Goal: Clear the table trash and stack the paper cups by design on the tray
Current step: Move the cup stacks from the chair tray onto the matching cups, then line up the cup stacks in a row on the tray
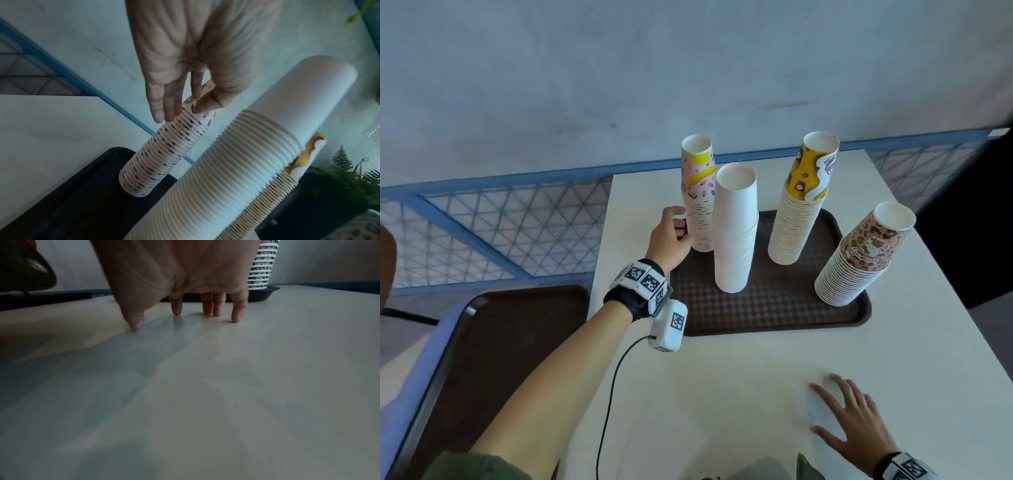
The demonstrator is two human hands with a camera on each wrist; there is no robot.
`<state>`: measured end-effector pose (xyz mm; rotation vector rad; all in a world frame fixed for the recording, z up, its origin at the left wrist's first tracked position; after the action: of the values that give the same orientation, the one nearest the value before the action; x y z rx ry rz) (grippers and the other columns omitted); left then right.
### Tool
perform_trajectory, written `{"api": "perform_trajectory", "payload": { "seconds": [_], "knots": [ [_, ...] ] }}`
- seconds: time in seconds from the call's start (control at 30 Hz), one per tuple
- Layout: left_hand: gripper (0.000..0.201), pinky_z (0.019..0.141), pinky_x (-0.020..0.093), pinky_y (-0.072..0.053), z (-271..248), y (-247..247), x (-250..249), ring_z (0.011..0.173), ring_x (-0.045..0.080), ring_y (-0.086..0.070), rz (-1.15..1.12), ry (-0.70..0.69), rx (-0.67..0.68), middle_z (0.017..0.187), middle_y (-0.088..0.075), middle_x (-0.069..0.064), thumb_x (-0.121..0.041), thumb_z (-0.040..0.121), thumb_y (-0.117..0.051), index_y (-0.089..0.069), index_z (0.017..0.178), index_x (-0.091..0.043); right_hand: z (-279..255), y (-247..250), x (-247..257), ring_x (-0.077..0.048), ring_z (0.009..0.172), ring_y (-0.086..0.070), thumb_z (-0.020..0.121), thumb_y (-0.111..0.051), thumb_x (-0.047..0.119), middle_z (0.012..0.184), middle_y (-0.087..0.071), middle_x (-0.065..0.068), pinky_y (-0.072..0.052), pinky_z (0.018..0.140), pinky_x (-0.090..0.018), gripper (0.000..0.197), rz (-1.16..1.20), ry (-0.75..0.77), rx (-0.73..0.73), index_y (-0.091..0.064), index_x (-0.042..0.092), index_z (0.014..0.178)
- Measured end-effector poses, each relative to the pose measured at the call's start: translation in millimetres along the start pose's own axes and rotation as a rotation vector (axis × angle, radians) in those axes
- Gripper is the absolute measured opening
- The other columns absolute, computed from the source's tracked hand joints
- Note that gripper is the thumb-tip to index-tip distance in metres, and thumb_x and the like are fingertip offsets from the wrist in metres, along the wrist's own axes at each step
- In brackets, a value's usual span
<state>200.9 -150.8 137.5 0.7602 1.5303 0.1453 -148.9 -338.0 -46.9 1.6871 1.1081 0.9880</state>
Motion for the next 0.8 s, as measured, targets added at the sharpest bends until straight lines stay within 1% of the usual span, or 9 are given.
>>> {"api": "perform_trajectory", "payload": {
  "seconds": [0.03, 0.1, 0.2, 0.37, 0.43, 0.53, 0.6, 0.67, 0.8],
  "knots": [
    [0.048, 0.093, 0.028, -0.044, -9.0, -3.6, 2.2, 0.107, 0.024, -0.056, 0.009, 0.004, 0.019, 0.12, -0.055, 0.016, -0.005, 0.085, -0.056, -0.039, 0.13, -0.01, 2.0, 3.5, -1.6, -0.023, 0.095, -0.064, 0.085, -0.019, 0.066, 0.115, -0.05, -0.002, -0.057, 0.064, -0.031, 0.058, -0.001, 0.049, -0.032, -0.048, 0.032, 0.121],
    [0.049, 0.095, 0.029, -0.044, -25.9, -12.4, 10.6, 0.11, 0.026, -0.057, 0.038, 0.02, 0.066, 0.119, -0.056, 0.015, -0.005, 0.084, -0.056, -0.039, 0.129, -0.011, 6.2, 13.3, -4.9, -0.02, 0.089, -0.067, 0.078, -0.053, 0.054, 0.11, -0.055, 0.0, -0.057, 0.06, -0.027, 0.04, 0.054, 0.106, -0.083, -0.051, 0.034, 0.113],
    [0.054, 0.094, 0.031, -0.047, -52.8, -27.6, 25.6, 0.105, 0.023, -0.057, 0.085, 0.071, 0.143, 0.117, -0.057, 0.014, -0.01, 0.083, -0.059, -0.037, 0.132, -0.015, 13.4, 16.8, -11.6, -0.02, 0.082, -0.07, 0.054, -0.085, 0.03, 0.097, -0.066, -0.001, -0.056, 0.054, -0.026, 0.053, 0.178, 0.087, -0.056, -0.059, 0.032, 0.1],
    [0.058, 0.09, 0.031, -0.049, -88.4, -53.1, 43.7, 0.097, 0.019, -0.06, 0.103, 0.112, 0.268, 0.11, -0.059, 0.01, -0.019, 0.083, -0.064, -0.037, 0.134, -0.015, 11.7, 32.7, -23.1, -0.02, 0.086, -0.065, 0.08, -0.067, 0.014, 0.089, -0.063, 0.002, -0.049, 0.072, -0.026, 0.019, 0.466, -0.098, -0.177, -0.068, 0.019, 0.098],
    [0.06, 0.088, 0.029, -0.049, -91.8, -57.1, 43.6, 0.095, 0.017, -0.06, 0.114, 0.098, 0.282, 0.109, -0.058, 0.008, -0.023, 0.082, -0.065, -0.037, 0.134, -0.016, 13.6, 43.6, -29.8, -0.015, 0.075, -0.064, 0.08, -0.067, 0.009, 0.082, -0.065, -0.001, -0.05, 0.07, -0.026, 0.02, 0.599, -0.183, -0.236, -0.065, 0.024, 0.092],
    [0.069, 0.087, 0.028, -0.046, -87.0, -53.4, 32.5, 0.097, 0.018, -0.057, 0.078, 0.062, 0.231, 0.115, -0.054, 0.008, -0.027, 0.08, -0.069, -0.031, 0.137, -0.018, 16.8, 67.5, -39.1, -0.005, 0.069, -0.062, 0.079, -0.068, 0.009, 0.085, -0.069, -0.013, -0.046, 0.059, -0.011, 0.024, 0.753, -0.322, -0.347, -0.062, 0.025, 0.095],
    [0.079, 0.088, 0.03, -0.045, -80.0, -48.3, 17.9, 0.101, 0.02, -0.055, 0.021, 0.015, 0.161, 0.116, -0.049, 0.005, -0.028, 0.076, -0.073, -0.026, 0.139, -0.018, 20.9, 93.4, -43.1, -0.009, 0.065, -0.061, 0.078, -0.07, 0.011, 0.09, -0.067, -0.015, -0.051, 0.066, -0.017, 0.033, 0.852, -0.396, -0.456, -0.06, 0.015, 0.109],
    [0.084, 0.09, 0.03, -0.044, -68.3, -41.9, -0.2, 0.108, 0.022, -0.054, -0.025, -0.062, 0.078, 0.122, -0.047, 0.005, -0.025, 0.074, -0.075, -0.025, 0.14, -0.016, 28.1, 128.1, -43.1, -0.024, 0.078, -0.06, 0.075, -0.073, 0.014, 0.097, -0.061, -0.011, -0.054, 0.075, -0.037, 0.054, 0.905, -0.44, -0.556, -0.05, 0.01, 0.123],
    [0.089, 0.1, 0.043, -0.046, -41.7, -34.8, -31.3, 0.12, 0.027, -0.052, -0.072, -0.189, -0.026, 0.139, -0.043, 0.011, -0.026, 0.071, -0.077, -0.022, 0.14, -0.016, 47.3, 178.9, -44.8, -0.021, 0.099, -0.053, 0.069, -0.079, 0.025, 0.116, -0.051, -0.007, -0.05, 0.087, -0.043, 0.085, 0.92, -0.423, -0.664, -0.03, 0.015, 0.137]
  ]
}}
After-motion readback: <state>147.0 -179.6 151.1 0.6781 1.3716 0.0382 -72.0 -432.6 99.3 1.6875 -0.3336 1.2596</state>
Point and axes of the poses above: each hand's wrist, its own z-axis towards the middle knuckle, its own y-axis out of the back of the hand, x = y × z, the point moved 3 cm from there along z, towards the middle knuckle
